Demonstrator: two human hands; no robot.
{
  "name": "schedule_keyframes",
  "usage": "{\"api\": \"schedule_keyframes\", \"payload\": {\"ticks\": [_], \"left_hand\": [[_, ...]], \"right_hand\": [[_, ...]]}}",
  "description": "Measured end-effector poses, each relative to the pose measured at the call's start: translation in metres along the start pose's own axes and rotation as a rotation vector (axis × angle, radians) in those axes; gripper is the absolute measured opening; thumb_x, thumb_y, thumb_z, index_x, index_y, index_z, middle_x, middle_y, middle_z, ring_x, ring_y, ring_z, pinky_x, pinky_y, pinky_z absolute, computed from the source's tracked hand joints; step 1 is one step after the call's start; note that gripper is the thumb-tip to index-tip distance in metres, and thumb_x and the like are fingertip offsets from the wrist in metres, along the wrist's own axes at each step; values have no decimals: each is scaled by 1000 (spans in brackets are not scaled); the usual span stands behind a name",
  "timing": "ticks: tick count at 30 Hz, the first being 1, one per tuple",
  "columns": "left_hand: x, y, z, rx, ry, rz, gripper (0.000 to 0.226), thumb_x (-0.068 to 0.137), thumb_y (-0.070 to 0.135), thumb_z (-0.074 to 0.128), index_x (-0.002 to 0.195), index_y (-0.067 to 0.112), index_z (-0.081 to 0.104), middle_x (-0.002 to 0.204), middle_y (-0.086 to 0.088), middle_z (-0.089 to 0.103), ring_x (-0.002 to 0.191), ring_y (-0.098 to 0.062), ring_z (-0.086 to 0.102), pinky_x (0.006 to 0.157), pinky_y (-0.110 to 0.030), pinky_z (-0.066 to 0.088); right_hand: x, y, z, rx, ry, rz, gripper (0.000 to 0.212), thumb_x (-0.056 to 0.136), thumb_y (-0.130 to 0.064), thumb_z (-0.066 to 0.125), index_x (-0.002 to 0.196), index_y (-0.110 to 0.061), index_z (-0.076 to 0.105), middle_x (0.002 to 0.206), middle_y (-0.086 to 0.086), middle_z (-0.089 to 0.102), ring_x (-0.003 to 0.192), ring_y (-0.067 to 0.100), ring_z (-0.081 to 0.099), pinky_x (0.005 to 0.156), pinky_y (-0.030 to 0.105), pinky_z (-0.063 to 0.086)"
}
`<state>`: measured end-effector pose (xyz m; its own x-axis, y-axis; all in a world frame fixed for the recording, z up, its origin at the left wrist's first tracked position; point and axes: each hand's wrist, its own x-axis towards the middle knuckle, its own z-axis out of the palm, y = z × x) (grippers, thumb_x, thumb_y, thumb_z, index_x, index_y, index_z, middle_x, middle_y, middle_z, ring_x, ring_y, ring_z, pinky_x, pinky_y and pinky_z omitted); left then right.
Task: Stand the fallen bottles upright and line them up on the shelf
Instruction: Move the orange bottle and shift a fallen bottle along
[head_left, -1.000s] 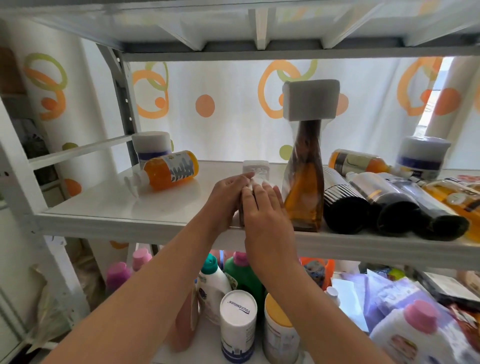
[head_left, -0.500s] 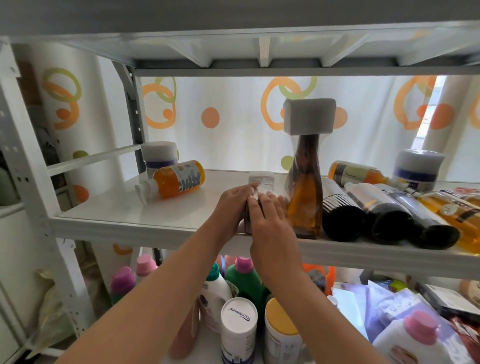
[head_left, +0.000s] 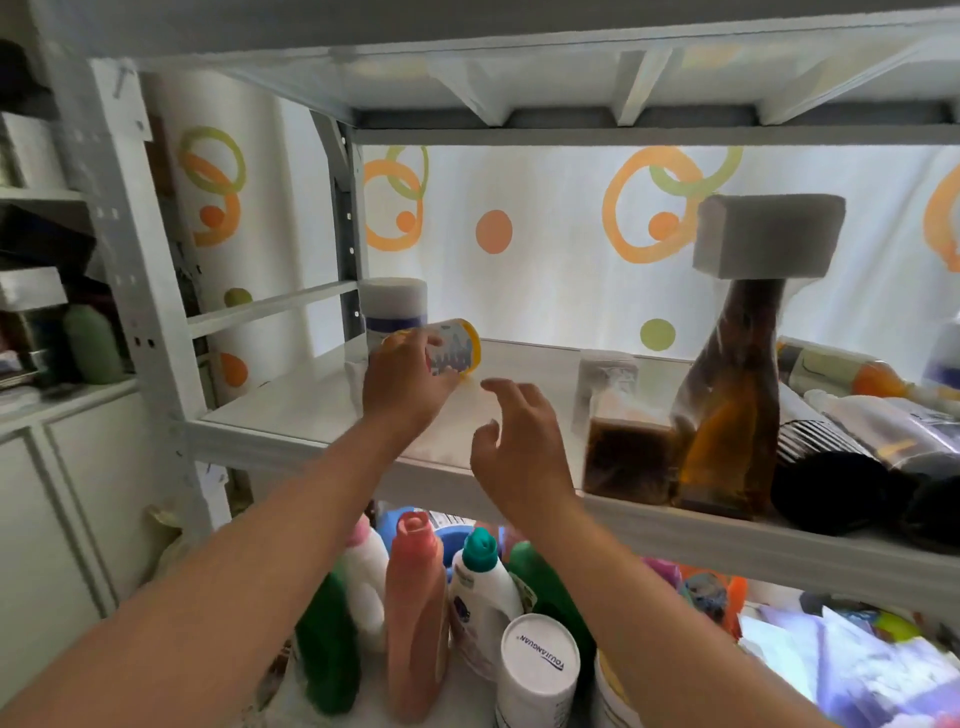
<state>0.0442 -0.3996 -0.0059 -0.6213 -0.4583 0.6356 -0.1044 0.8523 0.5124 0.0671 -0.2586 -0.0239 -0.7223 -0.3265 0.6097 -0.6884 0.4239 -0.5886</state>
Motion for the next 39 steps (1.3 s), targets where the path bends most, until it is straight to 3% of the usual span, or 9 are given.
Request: {"api": "schedule_keyframes", "payload": {"ticks": [5, 8, 13, 18, 26, 29, 33, 36, 39], "left_hand": [[40, -12, 3, 378, -103, 91, 64, 76, 50, 69, 128, 18, 49, 122, -12, 57, 112, -29, 50, 90, -37, 44], [58, -14, 8, 501, -238, 99, 79, 70, 60, 68, 133, 19, 43, 125, -12, 53, 116, -30, 48, 93, -38, 41], [68, -19, 12, 622, -324, 146, 79, 68, 56, 73, 133, 21, 43, 121, -11, 55, 111, -28, 51, 89, -36, 45], [68, -23, -5, 523, -344, 204, 77, 63, 53, 78, 129, 24, 49, 115, -6, 62, 102, -24, 59, 82, -30, 47], [59, -26, -52, 242, -646, 162, 78, 65, 44, 81, 133, 31, 44, 129, -1, 55, 110, -18, 53, 91, -33, 47], [56, -28, -61, 131, -748, 160, 73, 69, 34, 81, 131, 33, 44, 127, 2, 53, 110, -13, 49, 90, -29, 45], [53, -24, -74, 39, -857, 178, 64, 72, 23, 80, 126, 35, 46, 120, 8, 53, 114, -14, 49, 93, -29, 44], [51, -22, -74, 20, -900, 196, 66, 74, 18, 78, 130, 31, 46, 121, 8, 53, 116, -13, 47, 93, -28, 43], [46, -20, -71, -8, -895, 212, 66, 76, 10, 75, 133, 26, 45, 121, 4, 51, 115, -13, 46, 92, -25, 41]], "right_hand": [[40, 7, 18, 2, -83, 112, 42, 87, -8, 50, 128, -14, 47, 123, 8, 51, 111, 20, 47, 81, 15, 30], [49, 19, 21, 29, -48, 216, 45, 87, -12, 51, 131, -12, 45, 126, 10, 51, 115, 22, 47, 86, 20, 33], [48, 27, 23, 28, -41, 247, 50, 86, -11, 50, 136, -10, 39, 128, 11, 49, 116, 22, 45, 80, 17, 27], [46, 27, 20, 26, -91, 216, 55, 86, -10, 53, 138, -13, 34, 132, 10, 45, 118, 21, 43, 83, 17, 27], [39, 23, 18, 49, -103, 117, 84, 72, -23, 76, 141, -26, 27, 140, 8, 35, 126, 24, 36, 97, 28, 36], [36, 18, 19, -47, -97, 26, 92, 68, -37, 78, 142, -30, 23, 152, 6, 20, 137, 27, 24, 108, 48, 34], [35, 14, 13, -267, -211, -75, 88, 77, -28, 74, 145, -30, 18, 157, -2, 0, 144, 24, 1, 113, 41, 21], [35, 5, 8, -346, -239, -116, 79, 79, -22, 72, 142, -22, 25, 151, 6, 21, 140, 27, 18, 109, 37, 31], [36, -7, 4, -409, -219, -124, 70, 77, -24, 74, 135, -17, 34, 132, 8, 39, 120, 23, 42, 94, 31, 46]]}}
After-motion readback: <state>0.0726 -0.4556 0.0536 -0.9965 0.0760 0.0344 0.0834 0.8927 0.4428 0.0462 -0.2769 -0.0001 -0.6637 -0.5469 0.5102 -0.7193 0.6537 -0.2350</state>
